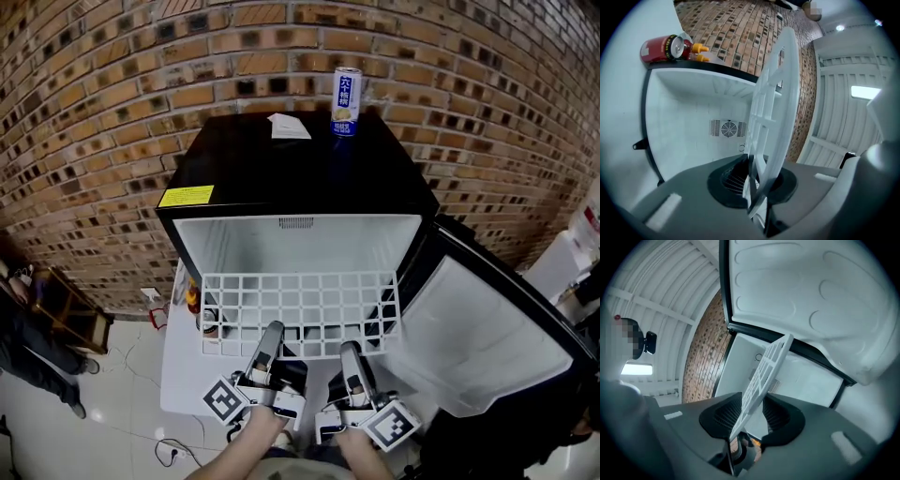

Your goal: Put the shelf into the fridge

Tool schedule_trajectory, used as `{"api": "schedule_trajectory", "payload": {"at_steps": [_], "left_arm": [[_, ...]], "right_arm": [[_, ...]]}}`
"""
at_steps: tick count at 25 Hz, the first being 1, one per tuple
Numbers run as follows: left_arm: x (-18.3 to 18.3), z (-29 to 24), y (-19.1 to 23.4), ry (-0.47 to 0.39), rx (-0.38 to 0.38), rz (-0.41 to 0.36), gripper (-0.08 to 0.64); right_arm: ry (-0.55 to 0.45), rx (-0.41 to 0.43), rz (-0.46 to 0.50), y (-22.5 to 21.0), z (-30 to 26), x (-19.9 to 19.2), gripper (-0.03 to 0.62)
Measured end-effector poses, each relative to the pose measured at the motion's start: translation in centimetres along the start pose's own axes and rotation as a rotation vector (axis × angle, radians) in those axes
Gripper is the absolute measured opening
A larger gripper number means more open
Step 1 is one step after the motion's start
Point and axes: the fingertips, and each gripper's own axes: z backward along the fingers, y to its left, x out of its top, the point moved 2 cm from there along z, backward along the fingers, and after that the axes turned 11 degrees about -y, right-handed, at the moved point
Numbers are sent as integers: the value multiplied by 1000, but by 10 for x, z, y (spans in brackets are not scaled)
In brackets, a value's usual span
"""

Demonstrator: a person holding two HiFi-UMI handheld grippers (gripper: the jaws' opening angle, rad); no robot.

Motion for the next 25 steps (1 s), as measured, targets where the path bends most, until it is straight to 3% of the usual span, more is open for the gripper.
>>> {"api": "schedule_trajectory", "payload": {"at_steps": [8,25], "left_arm": [[-1,-2,1,6,-6,7,29],[8,-5,12,11,31,31,29]], "right_arm": [[-29,-46,10,-10,-4,11,71],[-27,-69,-50,-20,-11,2,55]]}}
